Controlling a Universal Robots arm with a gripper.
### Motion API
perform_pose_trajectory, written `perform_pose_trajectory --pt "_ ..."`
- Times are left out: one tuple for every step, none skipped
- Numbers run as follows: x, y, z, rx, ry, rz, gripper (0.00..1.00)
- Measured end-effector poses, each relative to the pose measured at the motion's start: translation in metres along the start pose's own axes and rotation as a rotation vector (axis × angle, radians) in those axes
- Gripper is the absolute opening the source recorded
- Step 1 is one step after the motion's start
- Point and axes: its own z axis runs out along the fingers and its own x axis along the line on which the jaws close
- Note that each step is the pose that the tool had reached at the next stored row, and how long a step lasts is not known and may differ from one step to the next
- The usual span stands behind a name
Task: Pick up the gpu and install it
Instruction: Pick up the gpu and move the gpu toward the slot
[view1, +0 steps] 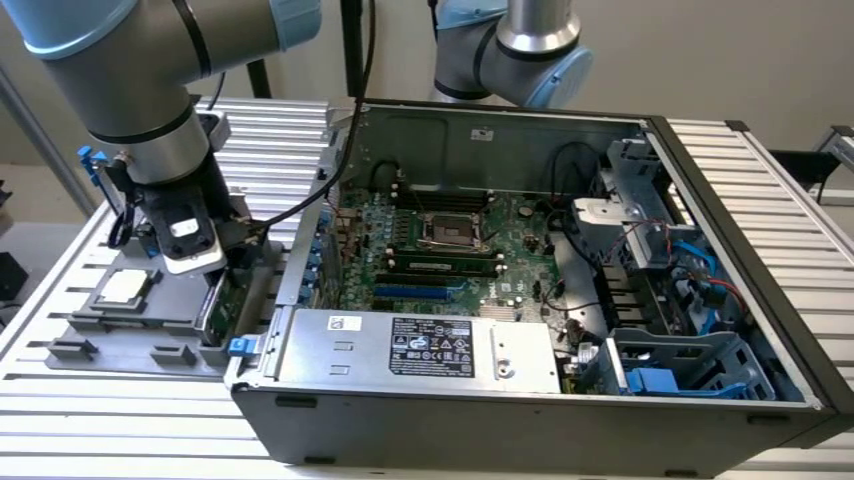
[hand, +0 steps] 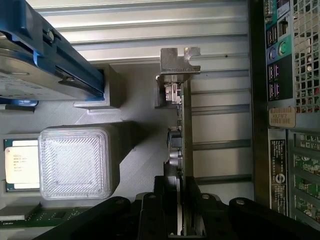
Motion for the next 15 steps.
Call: perform_pose_trajectory --pt "0.0 0.0 0.0 0.0 0.0001 0.0 0.29" --pt "0.0 0.0 0.0 0.0 0.0 0.0 0.29" --pt "-0.0001 0.0 0.0 -0.0001 0.0 0.0 0.29" --pt "-0.0001 0.0 0.0 -0.0001 0.0 0.0 0.29" --pt "-0.0001 -0.0001 0.0 -0.0001 0.0001 0.0 0.29" --pt "-0.0001 -0.0001 -0.0001 -0.0001 0.0001 0.0 0.29" --pt "-0.0001 -0.0002 0.0 -0.0001 0.0001 0.0 0.28" --pt "-0.0001 -0.0003 0.0 -0.0001 0.0001 0.0 0.28" --pt "-0.0001 -0.0003 -0.0001 -0.0001 0.0001 0.0 0.28" --pt "-0.0001 -0.0004 -0.0001 -0.0001 0.0001 0.0 0.28" --pt "-0.0001 -0.0004 -0.0001 0.0 0.0001 0.0 0.28" --pt "-0.0001 -0.0005 -0.0001 -0.0001 0.0001 0.0 0.28" --pt "-0.0001 -0.0005 -0.0001 -0.0001 0.0001 0.0 0.28" --pt "-0.0001 -0.0005 0.0 -0.0001 0.0 0.0 0.28" --pt "-0.0001 -0.0006 -0.0001 -0.0001 0.0 0.0 0.28"
